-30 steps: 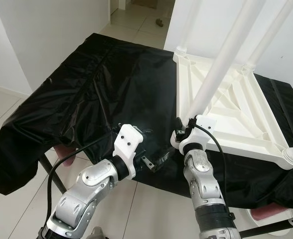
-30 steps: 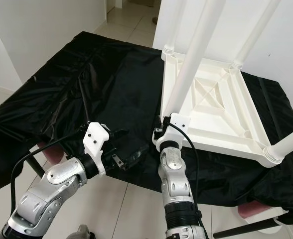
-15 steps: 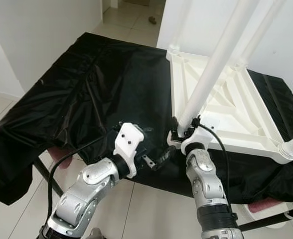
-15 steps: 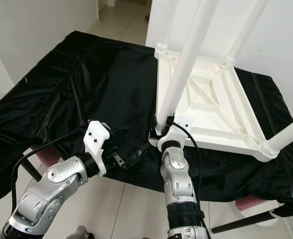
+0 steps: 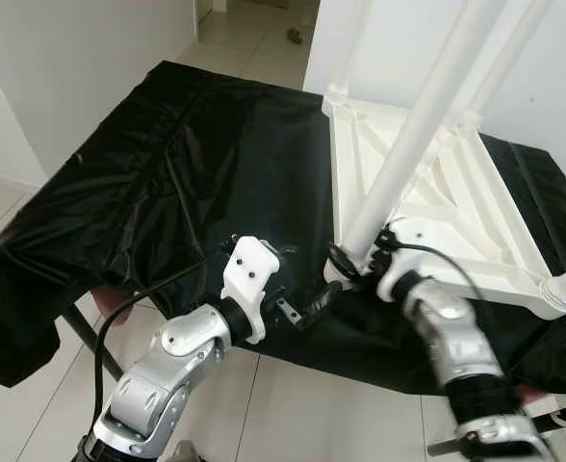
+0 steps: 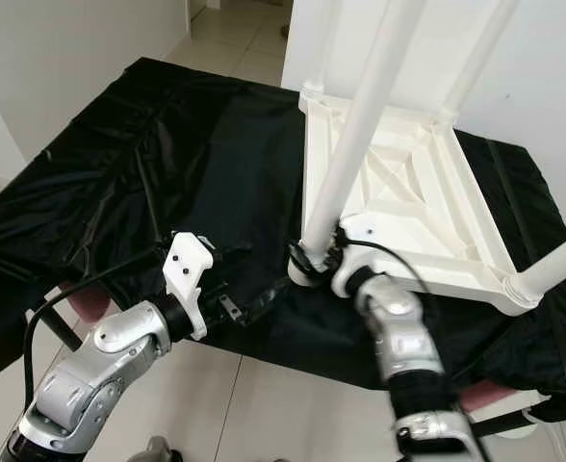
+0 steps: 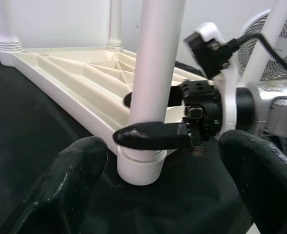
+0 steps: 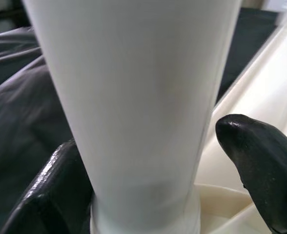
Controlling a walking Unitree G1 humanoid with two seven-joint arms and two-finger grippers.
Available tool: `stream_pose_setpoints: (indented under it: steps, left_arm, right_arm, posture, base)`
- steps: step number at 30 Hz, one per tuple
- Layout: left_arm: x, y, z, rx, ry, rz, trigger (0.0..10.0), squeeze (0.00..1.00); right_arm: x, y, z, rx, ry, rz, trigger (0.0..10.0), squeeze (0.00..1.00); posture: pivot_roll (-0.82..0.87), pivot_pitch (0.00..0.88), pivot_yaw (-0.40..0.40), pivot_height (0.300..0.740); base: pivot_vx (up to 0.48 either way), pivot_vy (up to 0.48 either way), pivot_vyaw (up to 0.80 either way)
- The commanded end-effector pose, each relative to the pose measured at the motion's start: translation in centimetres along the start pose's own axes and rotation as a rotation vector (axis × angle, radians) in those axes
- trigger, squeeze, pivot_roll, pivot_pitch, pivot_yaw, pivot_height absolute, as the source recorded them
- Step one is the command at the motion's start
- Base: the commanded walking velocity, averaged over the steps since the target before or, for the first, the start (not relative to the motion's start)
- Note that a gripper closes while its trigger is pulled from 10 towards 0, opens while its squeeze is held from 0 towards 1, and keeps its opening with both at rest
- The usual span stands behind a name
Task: Building children table
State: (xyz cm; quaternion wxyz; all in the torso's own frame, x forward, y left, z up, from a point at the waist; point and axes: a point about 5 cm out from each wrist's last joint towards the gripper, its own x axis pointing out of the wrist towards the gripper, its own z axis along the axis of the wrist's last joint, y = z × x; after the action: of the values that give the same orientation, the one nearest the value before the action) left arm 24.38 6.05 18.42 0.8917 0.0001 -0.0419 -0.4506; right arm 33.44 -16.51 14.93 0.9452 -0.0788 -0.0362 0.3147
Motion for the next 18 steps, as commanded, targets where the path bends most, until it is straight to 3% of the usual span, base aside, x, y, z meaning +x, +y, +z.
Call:
stream_pose_setpoints:
  steps: [1,8,12,13,14,15,18]
  left_arm:
    - [0.1,-0.2,-0.4,-0.009,0.012,-0.030,10.0,0.00]
    - [0.2,-0.2,-0.3,-0.009,0.009,-0.029,10.0,0.00]
    - [0.1,-0.2,-0.3,-0.007,0.009,-0.020,10.0,0.00]
    - [0.0,-0.1,-0.3,-0.006,0.009,-0.018,10.0,0.00]
    - [0.0,-0.1,-0.3,-0.006,0.009,-0.018,10.0,0.00]
    - [0.0,-0.1,-0.2,-0.005,0.010,-0.016,10.0,0.00]
    - [-0.1,-0.1,-0.2,-0.005,0.010,-0.014,10.0,0.00]
  right_arm:
    - [0.0,0.2,-0.4,0.002,0.009,0.031,10.0,0.00]
    - [1.3,-0.1,-0.4,-0.010,0.014,0.061,10.0,0.00]
    - [2.6,0.7,-0.7,0.015,0.017,0.100,9.6,0.00]
    - [2.8,1.0,-0.8,0.022,0.013,0.115,3.8,0.00]
    - [2.8,1.0,-0.8,0.022,0.013,0.115,3.8,0.00]
    - [3.0,1.3,-1.1,0.033,0.016,0.130,0.0,0.00]
    - [3.2,1.8,-1.4,0.047,0.018,0.147,0.0,0.00]
  posture:
    - [0.12,0.074,-0.116,0.740]
    - [0.13,0.071,-0.117,0.740]
    - [0.14,0.070,-0.118,0.740]
    - [0.15,0.069,-0.118,0.740]
    - [0.15,0.069,-0.118,0.740]
    - [0.15,0.069,-0.118,0.740]
    - [0.15,0.070,-0.118,0.740]
  base:
    - [0.000,0.000,0.00]
    - [0.000,0.000,0.00]
    - [0.000,0.000,0.00]
    - [0.000,0.000,0.00]
    - [0.000,0.000,0.00]
    - [0.000,0.000,0.00]
    - [0.000,0.000,0.00]
